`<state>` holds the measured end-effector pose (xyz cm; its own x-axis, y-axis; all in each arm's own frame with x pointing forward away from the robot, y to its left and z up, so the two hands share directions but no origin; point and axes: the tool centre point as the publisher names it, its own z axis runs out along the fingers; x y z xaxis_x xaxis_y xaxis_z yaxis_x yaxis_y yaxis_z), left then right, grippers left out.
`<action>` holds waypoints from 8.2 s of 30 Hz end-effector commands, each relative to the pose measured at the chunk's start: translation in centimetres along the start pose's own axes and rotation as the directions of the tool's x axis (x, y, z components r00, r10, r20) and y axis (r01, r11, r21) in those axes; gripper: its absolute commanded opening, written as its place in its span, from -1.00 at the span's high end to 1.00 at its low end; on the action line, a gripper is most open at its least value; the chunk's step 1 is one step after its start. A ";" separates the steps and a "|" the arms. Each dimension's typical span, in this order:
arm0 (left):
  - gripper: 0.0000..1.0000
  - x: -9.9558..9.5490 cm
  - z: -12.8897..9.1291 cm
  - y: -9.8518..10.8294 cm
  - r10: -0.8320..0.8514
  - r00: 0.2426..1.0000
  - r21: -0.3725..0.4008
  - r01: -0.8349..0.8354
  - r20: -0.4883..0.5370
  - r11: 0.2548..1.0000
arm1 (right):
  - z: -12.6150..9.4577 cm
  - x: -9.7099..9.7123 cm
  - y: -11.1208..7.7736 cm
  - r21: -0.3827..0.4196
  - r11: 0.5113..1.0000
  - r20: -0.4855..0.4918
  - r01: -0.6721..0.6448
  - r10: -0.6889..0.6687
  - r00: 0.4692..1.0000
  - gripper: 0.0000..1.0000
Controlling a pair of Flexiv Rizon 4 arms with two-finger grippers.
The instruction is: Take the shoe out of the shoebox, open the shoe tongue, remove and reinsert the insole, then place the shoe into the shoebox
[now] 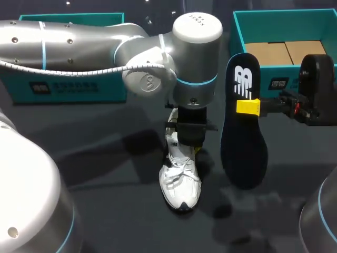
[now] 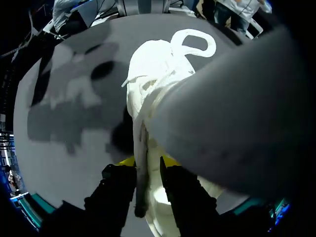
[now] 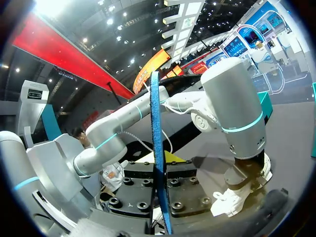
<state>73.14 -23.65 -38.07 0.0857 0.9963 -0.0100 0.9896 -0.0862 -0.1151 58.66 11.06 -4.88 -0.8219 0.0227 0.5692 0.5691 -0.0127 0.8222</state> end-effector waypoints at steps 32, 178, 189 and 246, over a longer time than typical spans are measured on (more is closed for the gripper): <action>-1.00 0.9 -11.3 2.5 -0.010 0.836 -0.171 0.124 0.548 0.977 | 0.1 0.2 -0.2 -0.002 1.000 0.005 -0.001 0.001 1.000 1.00; -0.49 -2.5 -23.0 8.1 0.065 0.033 -0.069 0.129 0.997 0.989 | 1.8 -29.2 6.3 -0.104 0.456 0.042 -0.884 0.890 0.454 1.00; 0.02 -3.8 -22.1 8.6 0.041 0.044 -0.046 0.120 0.998 0.992 | 2.5 -29.9 6.5 -0.121 0.443 0.043 -0.888 0.897 0.441 1.00; 1.00 3.3 -22.2 3.8 -0.631 -0.155 0.649 0.125 0.760 0.751 | -3.7 -25.8 4.0 0.001 0.596 -0.041 -0.803 0.802 0.595 -1.00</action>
<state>79.62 -20.63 -16.34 -0.6988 -0.0858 -0.7101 0.7060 0.0764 -0.7041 82.15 6.71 -16.34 -0.0341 -0.0404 0.9986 0.9992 -0.0221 0.0333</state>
